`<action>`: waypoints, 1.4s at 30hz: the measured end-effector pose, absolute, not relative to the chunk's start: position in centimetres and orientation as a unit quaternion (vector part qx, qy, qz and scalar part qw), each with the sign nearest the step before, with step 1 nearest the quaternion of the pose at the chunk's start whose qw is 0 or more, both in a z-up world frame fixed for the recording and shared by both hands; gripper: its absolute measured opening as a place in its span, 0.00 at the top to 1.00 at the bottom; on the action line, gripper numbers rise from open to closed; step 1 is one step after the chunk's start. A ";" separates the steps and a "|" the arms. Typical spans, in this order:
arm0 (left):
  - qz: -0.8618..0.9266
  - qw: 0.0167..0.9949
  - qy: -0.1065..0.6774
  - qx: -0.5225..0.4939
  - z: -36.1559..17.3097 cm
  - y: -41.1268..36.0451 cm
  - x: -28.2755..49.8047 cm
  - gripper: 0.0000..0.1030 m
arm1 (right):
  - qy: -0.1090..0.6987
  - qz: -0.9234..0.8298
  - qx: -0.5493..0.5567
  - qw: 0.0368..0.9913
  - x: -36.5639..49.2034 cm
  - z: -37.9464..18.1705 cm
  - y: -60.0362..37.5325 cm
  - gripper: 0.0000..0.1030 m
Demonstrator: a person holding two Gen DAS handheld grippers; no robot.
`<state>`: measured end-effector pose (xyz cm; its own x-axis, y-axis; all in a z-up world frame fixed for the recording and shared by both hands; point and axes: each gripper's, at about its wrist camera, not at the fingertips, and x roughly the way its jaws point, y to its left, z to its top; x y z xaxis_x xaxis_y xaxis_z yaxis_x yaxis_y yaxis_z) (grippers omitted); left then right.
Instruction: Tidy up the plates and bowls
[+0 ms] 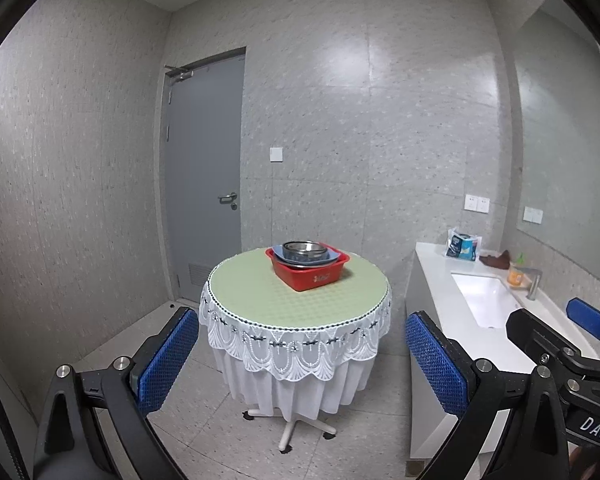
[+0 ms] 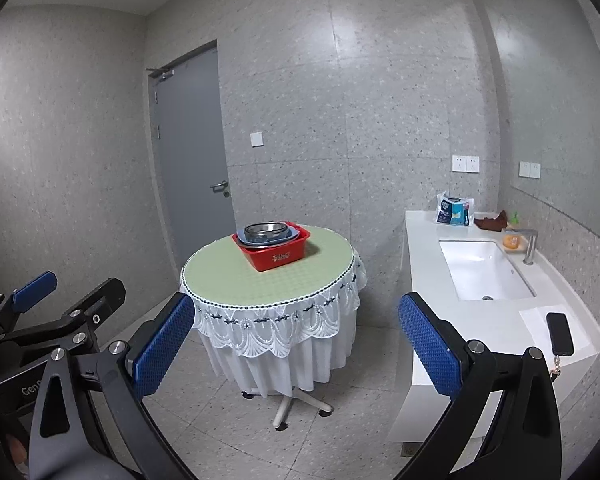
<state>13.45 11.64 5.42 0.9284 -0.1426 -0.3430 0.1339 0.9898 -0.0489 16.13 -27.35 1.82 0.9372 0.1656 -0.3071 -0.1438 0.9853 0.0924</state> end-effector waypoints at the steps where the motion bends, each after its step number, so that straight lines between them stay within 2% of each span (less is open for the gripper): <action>1: -0.071 0.982 0.175 -0.012 5.4 11.6 13.3 0.01 | 0.158 0.078 0.034 0.984 16.0 1.8 -27.4 0.00; 42: -0.076 0.984 0.162 -0.002 4.0 13.3 14.8 0.01 | 0.154 0.079 0.042 0.984 15.1 1.9 -27.2 0.00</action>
<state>14.82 13.30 3.97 0.9359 -0.1511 -0.3181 0.1496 0.9883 -0.0292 15.05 -27.22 1.93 0.9403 0.1676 -0.2963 -0.1418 0.9841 0.1066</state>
